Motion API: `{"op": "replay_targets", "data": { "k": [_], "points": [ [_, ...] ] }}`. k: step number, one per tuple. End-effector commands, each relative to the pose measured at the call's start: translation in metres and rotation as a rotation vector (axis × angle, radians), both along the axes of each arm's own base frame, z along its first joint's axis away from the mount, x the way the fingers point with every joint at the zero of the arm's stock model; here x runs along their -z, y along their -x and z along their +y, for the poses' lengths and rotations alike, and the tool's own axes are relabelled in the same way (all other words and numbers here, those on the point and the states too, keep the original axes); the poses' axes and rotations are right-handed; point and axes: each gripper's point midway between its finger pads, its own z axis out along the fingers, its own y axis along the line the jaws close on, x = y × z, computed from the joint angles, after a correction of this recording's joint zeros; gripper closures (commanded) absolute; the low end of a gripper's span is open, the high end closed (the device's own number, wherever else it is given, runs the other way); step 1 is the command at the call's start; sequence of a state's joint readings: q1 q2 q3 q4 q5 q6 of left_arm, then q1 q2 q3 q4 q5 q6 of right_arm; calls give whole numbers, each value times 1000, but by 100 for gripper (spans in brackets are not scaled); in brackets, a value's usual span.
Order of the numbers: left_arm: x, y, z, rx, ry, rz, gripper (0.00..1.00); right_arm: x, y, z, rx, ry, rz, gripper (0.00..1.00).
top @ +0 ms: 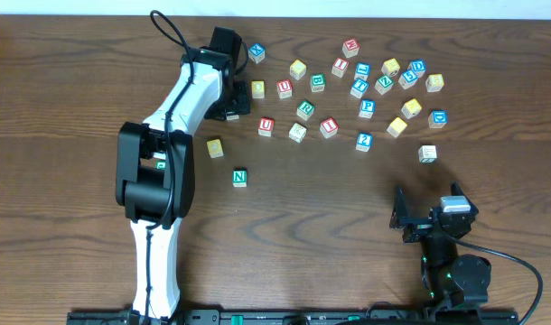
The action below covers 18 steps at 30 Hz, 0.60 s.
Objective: Spell out NEURIPS
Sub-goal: 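Lower the left gripper onto the red E block and close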
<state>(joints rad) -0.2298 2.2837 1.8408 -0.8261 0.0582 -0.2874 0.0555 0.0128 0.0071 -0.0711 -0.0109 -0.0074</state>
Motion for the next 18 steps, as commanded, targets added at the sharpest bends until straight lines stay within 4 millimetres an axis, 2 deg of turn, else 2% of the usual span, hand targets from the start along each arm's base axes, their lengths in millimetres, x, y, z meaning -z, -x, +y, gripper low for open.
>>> {"op": "replay_targets", "data": {
  "k": [1, 6, 18],
  "points": [
    [-4, -7, 0, 3, 5, -20, 41, 1, 0, -2, 10, -14, 2, 1],
    [-4, -8, 0, 3, 6, -22, 44, 1, 0, -2, 10, -14, 2, 1],
    [9, -7, 0, 3, 1, -1, 44, 1, 0, -2, 11, -14, 2, 1]
  ]
}}
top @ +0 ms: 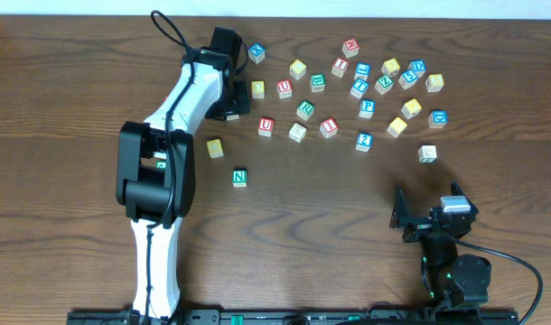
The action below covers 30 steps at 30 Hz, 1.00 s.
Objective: Spell out NEURIPS
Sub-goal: 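Lower the left gripper onto the red E block and close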
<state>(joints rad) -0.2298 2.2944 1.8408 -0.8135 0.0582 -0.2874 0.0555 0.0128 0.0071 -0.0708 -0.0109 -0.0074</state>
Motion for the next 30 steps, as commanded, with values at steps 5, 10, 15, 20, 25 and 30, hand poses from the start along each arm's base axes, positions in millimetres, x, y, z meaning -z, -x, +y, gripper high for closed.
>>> {"op": "replay_targets", "data": {
  "k": [5, 10, 15, 20, 25, 30],
  "points": [
    [4, -6, 0, 3, 1, -4, 44, 1, 0, -2, 10, -14, 3, 1],
    [4, -6, 0, 3, 2, -6, 44, 1, 0, -2, 10, -14, 3, 1],
    [4, -6, 0, 3, 2, -7, 50, 1, 0, -2, 10, -14, 3, 1],
    [4, -6, 0, 3, 2, -6, 55, 1, 0, -2, 10, -14, 3, 1],
    [4, -6, 0, 3, 2, -5, 57, 1, 0, -2, 11, -14, 3, 1],
    [4, -6, 0, 3, 2, -5, 63, 1, 0, -2, 10, -14, 3, 1]
  ]
}}
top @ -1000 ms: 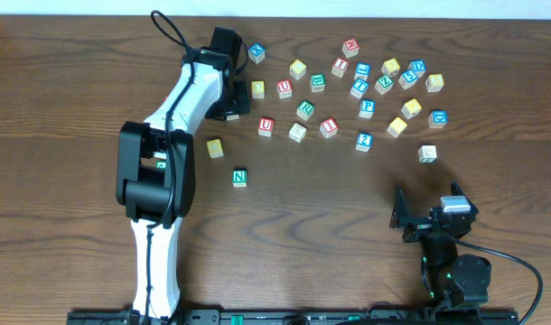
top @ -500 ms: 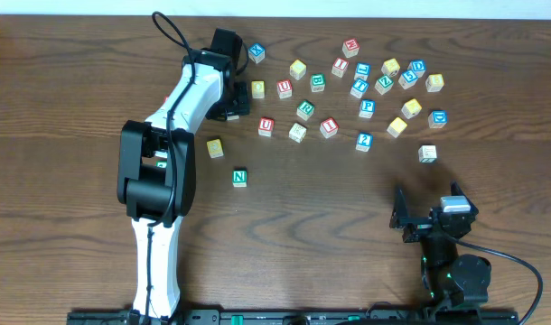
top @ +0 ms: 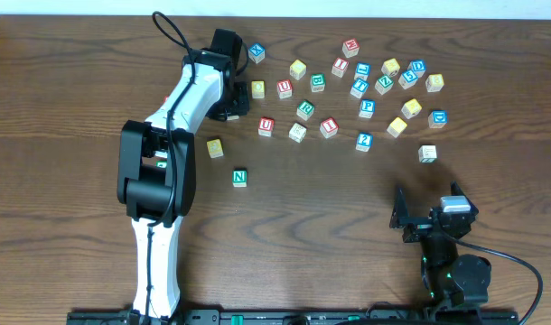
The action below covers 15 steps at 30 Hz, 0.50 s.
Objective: Spell out NEURIPS
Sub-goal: 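Lower the left gripper onto the red E block and close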
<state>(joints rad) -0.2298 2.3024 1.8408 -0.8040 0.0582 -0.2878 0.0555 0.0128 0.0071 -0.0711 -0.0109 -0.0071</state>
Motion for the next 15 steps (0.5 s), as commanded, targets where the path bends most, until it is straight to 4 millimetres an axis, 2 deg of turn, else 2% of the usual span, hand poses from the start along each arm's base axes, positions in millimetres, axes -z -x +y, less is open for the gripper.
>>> {"op": "replay_targets", "data": {
  "k": [1, 15],
  "points": [
    [1, -4, 0, 4, 1, -3, 64, 1, 0, -2, 10, -14, 2, 1],
    [1, -4, 1, 4, 0, 0, 65, 1, 0, -2, 10, -14, 2, 1]
  ]
}}
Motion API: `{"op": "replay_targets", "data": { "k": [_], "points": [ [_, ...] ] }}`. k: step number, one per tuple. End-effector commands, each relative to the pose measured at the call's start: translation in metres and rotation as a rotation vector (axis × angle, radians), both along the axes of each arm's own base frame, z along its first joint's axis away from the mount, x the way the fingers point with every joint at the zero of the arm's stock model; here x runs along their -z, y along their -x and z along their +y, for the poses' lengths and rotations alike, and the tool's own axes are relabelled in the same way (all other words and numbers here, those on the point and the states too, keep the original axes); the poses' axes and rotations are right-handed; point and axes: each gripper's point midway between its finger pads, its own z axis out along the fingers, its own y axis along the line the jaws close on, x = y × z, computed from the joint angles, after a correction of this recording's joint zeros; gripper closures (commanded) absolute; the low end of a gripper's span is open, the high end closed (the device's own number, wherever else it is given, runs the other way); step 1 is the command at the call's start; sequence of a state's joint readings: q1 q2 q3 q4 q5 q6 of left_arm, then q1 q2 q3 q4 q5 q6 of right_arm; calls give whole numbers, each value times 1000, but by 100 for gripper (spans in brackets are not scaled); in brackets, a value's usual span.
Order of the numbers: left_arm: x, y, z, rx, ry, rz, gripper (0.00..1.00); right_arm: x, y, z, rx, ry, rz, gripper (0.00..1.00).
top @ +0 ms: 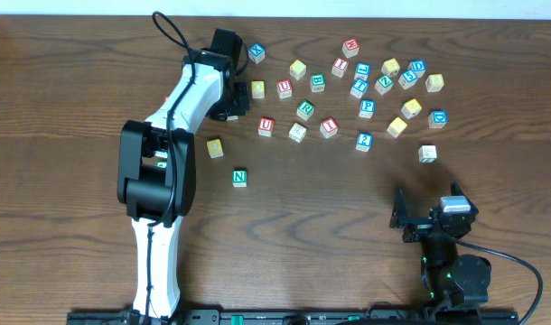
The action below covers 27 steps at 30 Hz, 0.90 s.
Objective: Spell out NEURIPS
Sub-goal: 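Lower the left gripper onto the red E block and close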
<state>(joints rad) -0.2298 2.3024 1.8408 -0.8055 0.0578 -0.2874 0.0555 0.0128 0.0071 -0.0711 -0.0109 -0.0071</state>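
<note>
Lettered wooden blocks are scattered across the far half of the table in the overhead view. A green N block (239, 177) lies alone nearer the front, with a yellow block (214, 147) just behind it to the left. A red U block (266, 126), a red R block (284, 88), a red I block (328, 127) and a blue P block (368, 108) lie among the others. My left gripper (236, 102) is low at the far left of the cluster, just left of a yellow block (257, 88); its jaws are hidden by its own body. My right gripper (402, 215) rests open near the front right, holding nothing.
More blocks form a dense group at the far right, among them a yellow block (434, 82) and a blue block (437, 118). A pale block (427, 153) sits apart, closest to the right arm. The white left arm (158, 181) stretches over the left side of the table.
My left gripper stood beside the yellow block at the cluster's far left at every earlier moment, and it is still there. Only the arm's elbow has shifted very slightly. No block has changed place, and the right arm has stayed parked.
</note>
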Motion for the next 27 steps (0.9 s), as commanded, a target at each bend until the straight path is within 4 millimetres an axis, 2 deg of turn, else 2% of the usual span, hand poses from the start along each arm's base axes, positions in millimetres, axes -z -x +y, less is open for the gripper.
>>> {"op": "replay_targets", "data": {
  "k": [1, 8, 12, 16, 27],
  "points": [
    [1, -4, 0, 4, 1, -1, 65, 1, 0, -2, 11, -13, 2, 1],
    [0, -4, 0, 41, -6, -5, 66, 1, 0, -2, 10, -14, 2, 1],
    [-8, -4, 0, 62, -9, -17, 67, 1, 0, -2, 10, -14, 2, 1],
    [-20, -6, 0, 62, -4, -43, 74, 1, 0, -2, 10, -14, 2, 1],
    [-68, -10, -1, 61, 14, -132, 75, 1, 0, -2, 10, -14, 2, 1]
  ]
}}
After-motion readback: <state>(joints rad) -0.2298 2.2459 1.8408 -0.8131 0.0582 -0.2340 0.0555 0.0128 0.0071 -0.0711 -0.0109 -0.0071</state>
